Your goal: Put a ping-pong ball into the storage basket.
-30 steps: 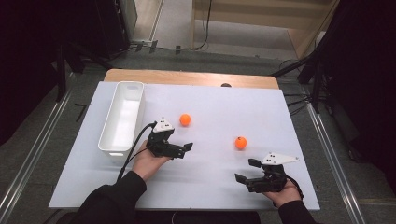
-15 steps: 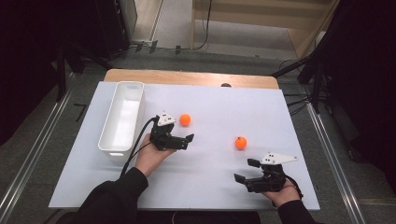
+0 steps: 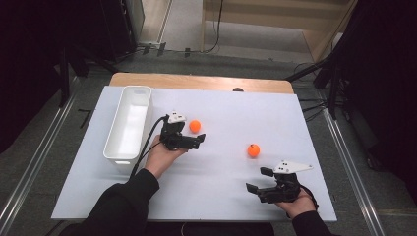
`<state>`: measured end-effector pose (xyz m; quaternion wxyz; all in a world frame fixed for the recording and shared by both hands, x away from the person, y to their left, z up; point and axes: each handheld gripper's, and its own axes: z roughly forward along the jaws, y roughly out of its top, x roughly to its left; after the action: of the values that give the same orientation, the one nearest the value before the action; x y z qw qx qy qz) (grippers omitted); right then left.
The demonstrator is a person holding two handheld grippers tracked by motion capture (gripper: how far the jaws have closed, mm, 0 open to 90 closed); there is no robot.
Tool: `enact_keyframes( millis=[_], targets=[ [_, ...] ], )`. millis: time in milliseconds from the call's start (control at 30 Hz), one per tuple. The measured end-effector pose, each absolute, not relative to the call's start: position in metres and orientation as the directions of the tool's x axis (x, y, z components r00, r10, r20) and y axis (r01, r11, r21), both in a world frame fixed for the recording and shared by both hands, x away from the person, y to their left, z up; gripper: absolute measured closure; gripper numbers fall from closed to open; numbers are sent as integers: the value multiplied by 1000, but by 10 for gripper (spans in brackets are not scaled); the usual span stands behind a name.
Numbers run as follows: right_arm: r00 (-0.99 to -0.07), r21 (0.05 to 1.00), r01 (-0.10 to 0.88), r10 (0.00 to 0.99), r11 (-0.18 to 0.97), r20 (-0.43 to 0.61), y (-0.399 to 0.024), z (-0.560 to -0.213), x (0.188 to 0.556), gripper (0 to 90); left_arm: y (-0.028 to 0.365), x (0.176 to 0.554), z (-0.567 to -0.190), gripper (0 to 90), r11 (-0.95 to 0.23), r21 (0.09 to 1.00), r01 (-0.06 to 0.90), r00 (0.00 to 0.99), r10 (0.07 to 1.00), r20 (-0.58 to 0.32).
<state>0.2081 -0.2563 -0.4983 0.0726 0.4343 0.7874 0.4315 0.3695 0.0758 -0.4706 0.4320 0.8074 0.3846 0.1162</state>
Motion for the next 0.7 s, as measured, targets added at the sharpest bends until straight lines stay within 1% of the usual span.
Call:
enact_keyframes(
  millis=[167, 300, 567, 667, 700],
  targets=[
    [-617, 744, 618, 744, 256, 257, -255, -498, 208, 126, 75, 375, -472, 49, -317, 786, 531, 676, 718, -167],
    [-619, 744, 617, 742, 257, 257, -255, -498, 208, 126, 74, 379, -470, 50, -312, 788, 530, 672, 722, -166],
    [-620, 742, 620, 739, 255, 263, -254, -498, 207, 126, 70, 393, -459, 50, -291, 789, 542, 652, 737, -177],
    [-619, 741, 622, 738, 252, 269, -255, -498, 207, 126, 68, 398, -456, 50, -291, 793, 536, 649, 742, -166],
    [-622, 744, 619, 736, 253, 267, -255, -498, 208, 126, 67, 399, -455, 65, -292, 797, 528, 650, 743, -159]
  ],
)
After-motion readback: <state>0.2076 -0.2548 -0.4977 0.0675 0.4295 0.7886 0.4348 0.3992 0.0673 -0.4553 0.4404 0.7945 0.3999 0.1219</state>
